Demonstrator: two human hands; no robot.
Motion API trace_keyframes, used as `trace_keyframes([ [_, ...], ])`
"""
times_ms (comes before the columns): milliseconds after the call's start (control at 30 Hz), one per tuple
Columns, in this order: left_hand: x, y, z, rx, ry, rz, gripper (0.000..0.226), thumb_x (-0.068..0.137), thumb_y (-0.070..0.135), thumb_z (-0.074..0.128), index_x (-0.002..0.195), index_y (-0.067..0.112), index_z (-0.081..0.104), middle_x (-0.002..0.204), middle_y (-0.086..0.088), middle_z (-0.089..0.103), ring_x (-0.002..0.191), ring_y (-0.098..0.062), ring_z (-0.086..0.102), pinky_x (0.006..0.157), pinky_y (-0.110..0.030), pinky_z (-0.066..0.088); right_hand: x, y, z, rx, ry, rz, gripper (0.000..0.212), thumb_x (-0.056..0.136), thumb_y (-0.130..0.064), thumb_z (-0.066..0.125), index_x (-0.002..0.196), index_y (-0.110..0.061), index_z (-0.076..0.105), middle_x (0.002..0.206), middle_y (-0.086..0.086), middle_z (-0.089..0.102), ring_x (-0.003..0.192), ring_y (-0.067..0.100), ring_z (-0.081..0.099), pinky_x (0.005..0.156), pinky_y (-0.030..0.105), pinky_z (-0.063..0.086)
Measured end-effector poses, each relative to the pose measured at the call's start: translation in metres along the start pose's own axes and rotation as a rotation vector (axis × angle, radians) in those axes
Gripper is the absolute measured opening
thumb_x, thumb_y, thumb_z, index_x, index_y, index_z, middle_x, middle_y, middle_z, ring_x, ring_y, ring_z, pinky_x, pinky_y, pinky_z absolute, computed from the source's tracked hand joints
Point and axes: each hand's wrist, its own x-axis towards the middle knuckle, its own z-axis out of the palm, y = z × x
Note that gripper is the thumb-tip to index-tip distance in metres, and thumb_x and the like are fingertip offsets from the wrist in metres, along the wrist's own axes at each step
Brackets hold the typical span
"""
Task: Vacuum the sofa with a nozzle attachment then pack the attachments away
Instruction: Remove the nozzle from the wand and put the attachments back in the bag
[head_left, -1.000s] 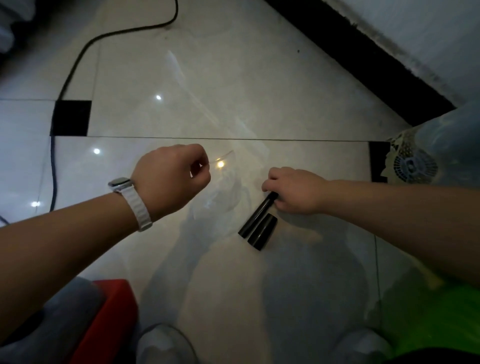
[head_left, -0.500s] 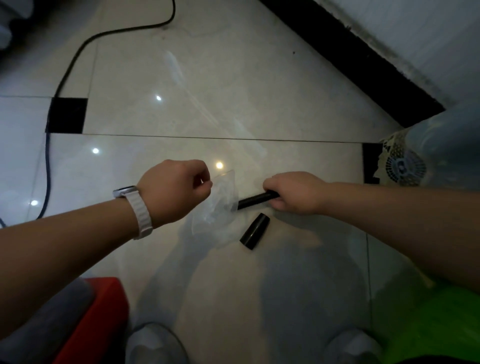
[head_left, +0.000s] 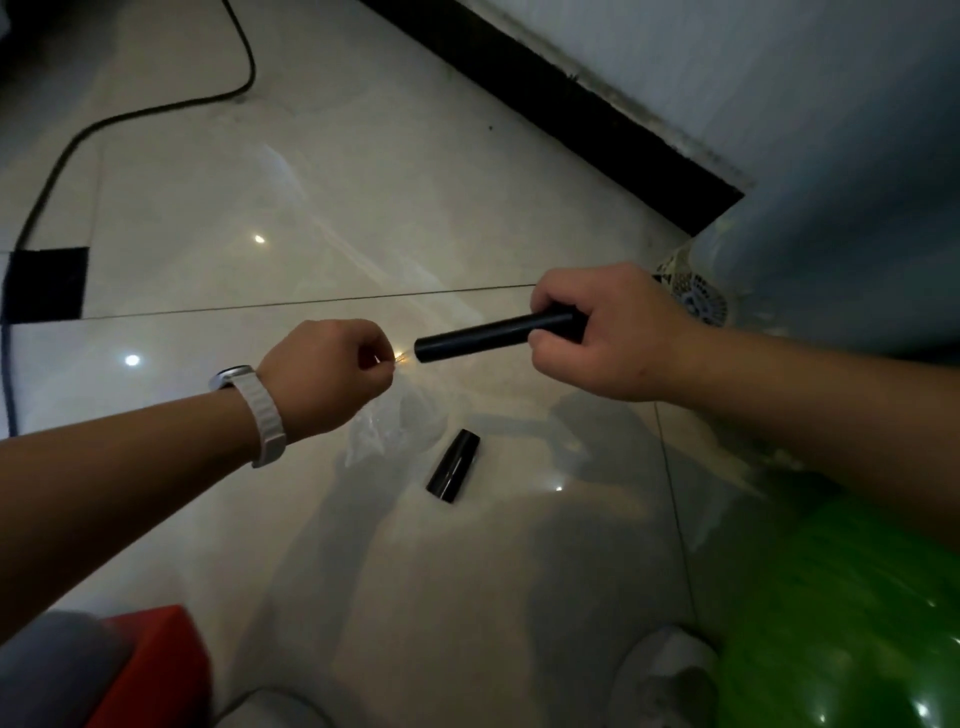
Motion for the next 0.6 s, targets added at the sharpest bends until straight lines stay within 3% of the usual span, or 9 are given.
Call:
trace_keyframes([
  [100, 0.003, 0.008, -0.003, -0.031, -0.006, -0.007, 0.011, 0.094, 0.023, 0.063, 0.098, 0.017, 0.071, 0.074, 0.009, 0.059, 0.067, -0.006, 0.055, 0.059, -0.021, 0.042, -0.005, -0.012, 0.003, -0.028, -0.080, -0.008, 0.020, 0.080, -0.042, 0.059, 0.080, -0.021, 0.061, 0.056, -0.011, 0.049, 0.052, 0.008, 0.049, 0.049, 0.019, 0.036],
  [233, -0.002, 0.016, -0.007, -0.101, 0.003, -0.011, 0.008, 0.093, 0.021, 0.064, 0.093, 0.018, 0.071, 0.077, 0.007, 0.065, 0.074, -0.014, 0.063, 0.072, -0.032, 0.054, 0.001, -0.020, 0.019, -0.163, -0.223, -0.003, 0.021, 0.087, -0.042, 0.058, 0.090, -0.022, 0.061, 0.065, -0.009, 0.054, 0.062, 0.010, 0.053, 0.056, 0.026, 0.042],
  [433, -0.017, 0.021, -0.015, -0.259, -0.003, -0.122, 0.009, 0.092, 0.017, 0.066, 0.085, 0.022, 0.068, 0.075, 0.007, 0.069, 0.070, -0.010, 0.067, 0.063, -0.020, 0.051, 0.013, -0.030, 0.049, -0.281, -0.301, -0.052, 0.027, 0.092, -0.047, 0.053, 0.099, -0.023, 0.059, 0.076, -0.006, 0.058, 0.070, 0.019, 0.059, 0.062, 0.033, 0.050],
  [600, -0.027, 0.026, -0.021, -0.391, 0.018, -0.205, 0.008, 0.090, 0.014, 0.067, 0.083, 0.018, 0.069, 0.071, 0.002, 0.071, 0.059, -0.006, 0.067, 0.057, -0.018, 0.054, 0.024, -0.043, 0.065, -0.311, -0.302, -0.096, 0.031, 0.093, -0.050, 0.052, 0.103, -0.021, 0.058, 0.081, -0.004, 0.060, 0.075, 0.023, 0.058, 0.064, 0.035, 0.048],
])
